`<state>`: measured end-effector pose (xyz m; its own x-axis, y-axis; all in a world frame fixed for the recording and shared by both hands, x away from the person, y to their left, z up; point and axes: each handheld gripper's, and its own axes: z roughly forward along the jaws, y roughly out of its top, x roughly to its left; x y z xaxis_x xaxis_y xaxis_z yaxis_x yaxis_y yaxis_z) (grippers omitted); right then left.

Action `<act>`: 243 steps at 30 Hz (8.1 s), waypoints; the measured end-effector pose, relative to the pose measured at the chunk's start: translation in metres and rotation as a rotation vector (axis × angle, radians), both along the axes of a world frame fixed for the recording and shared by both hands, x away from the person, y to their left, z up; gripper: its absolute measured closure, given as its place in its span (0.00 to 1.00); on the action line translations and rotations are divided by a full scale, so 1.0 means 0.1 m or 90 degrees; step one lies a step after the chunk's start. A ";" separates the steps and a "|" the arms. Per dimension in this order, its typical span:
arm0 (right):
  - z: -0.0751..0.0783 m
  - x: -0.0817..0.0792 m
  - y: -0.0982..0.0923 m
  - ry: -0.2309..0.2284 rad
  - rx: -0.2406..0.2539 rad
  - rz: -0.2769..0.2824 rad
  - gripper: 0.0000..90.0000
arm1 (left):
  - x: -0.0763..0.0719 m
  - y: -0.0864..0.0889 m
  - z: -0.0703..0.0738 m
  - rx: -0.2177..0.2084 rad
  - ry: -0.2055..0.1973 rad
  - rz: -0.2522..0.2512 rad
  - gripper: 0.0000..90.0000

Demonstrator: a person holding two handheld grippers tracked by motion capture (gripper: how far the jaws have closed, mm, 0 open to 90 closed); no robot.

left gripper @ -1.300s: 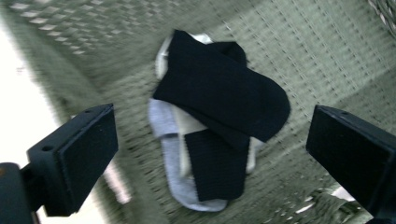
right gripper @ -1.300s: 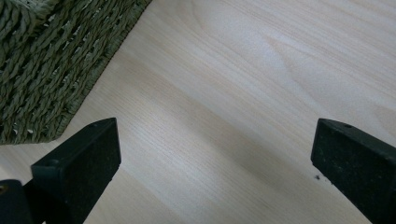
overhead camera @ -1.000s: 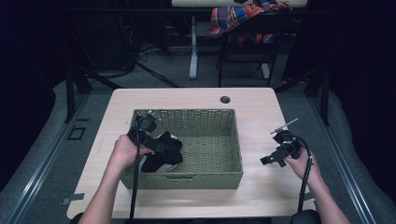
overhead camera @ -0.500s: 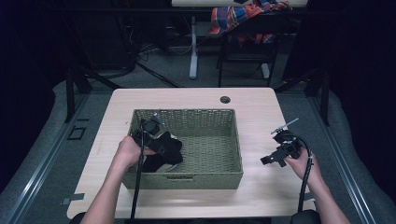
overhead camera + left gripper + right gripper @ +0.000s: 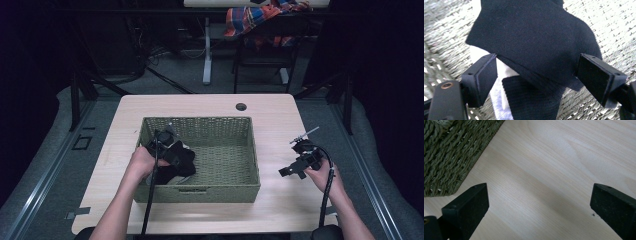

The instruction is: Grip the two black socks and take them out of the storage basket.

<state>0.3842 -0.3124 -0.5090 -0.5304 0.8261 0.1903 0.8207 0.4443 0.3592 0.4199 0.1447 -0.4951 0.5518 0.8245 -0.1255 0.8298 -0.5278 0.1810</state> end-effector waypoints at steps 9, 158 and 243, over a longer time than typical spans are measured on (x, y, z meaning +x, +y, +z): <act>0.01 0.01 -0.02 0.004 -0.009 0.009 0.02 | 0.02 -0.06 -0.08 0.015 -0.003 -0.005 0.39; 0.01 -0.01 -0.03 -0.005 0.009 -0.009 0.02 | -0.23 1.56 1.06 0.045 -0.175 0.159 0.90; 0.01 -0.01 -0.01 -0.004 -0.008 -0.006 0.02 | -0.42 1.46 0.64 0.051 -0.165 0.180 0.01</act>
<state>0.3835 -0.3138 -0.5084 -0.5234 0.8335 0.1768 0.8228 0.4406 0.3589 0.3778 0.2907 -0.4316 0.3062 0.9501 0.0596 0.8768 -0.3058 0.3711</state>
